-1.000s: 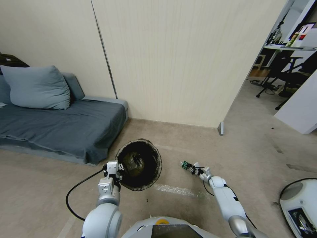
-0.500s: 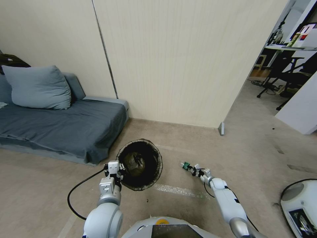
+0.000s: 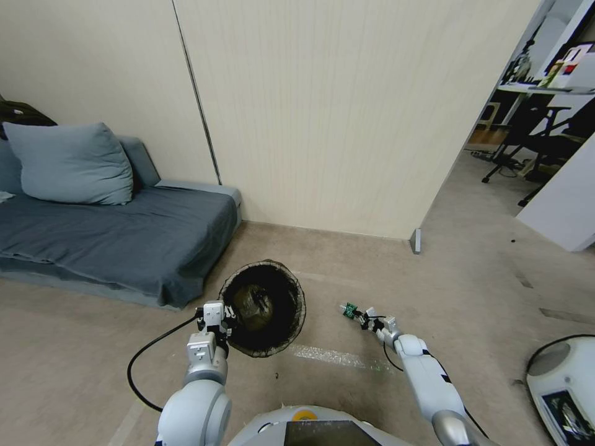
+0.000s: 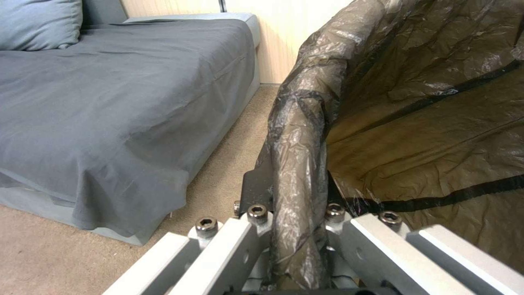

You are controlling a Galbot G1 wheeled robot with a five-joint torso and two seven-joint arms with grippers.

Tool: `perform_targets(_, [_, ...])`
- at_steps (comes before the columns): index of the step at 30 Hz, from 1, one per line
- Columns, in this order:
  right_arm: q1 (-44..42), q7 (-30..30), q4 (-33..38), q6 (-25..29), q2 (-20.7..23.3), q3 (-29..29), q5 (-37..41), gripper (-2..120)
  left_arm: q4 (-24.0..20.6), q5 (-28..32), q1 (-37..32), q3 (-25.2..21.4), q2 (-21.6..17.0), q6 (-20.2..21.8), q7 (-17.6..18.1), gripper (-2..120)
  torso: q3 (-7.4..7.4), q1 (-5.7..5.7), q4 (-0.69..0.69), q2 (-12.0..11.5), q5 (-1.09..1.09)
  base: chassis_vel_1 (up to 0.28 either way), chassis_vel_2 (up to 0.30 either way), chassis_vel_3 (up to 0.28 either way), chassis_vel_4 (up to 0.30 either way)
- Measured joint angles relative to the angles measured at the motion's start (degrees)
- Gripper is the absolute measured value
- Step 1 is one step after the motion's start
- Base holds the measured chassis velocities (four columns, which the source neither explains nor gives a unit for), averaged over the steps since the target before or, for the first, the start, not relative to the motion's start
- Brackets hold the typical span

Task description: Pick up the trash bin, then pick up the garbage from the floor and place it into the trash bin.

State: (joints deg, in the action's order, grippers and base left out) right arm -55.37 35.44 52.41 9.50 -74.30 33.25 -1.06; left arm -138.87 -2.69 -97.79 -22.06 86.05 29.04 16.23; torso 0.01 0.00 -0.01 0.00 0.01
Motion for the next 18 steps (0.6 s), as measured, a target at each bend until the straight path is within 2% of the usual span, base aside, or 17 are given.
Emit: perform_targets(18, [-2.0, -0.4, 2.9, 1.0, -0.1, 1.0, 2.2, 0, 0.3, 0.0, 0.4, 0.4, -0.1, 0.0, 0.0, 1, -0.01, 0.00, 0.01, 0.0, -0.01, 0.000, 0.000, 0.000, 0.000])
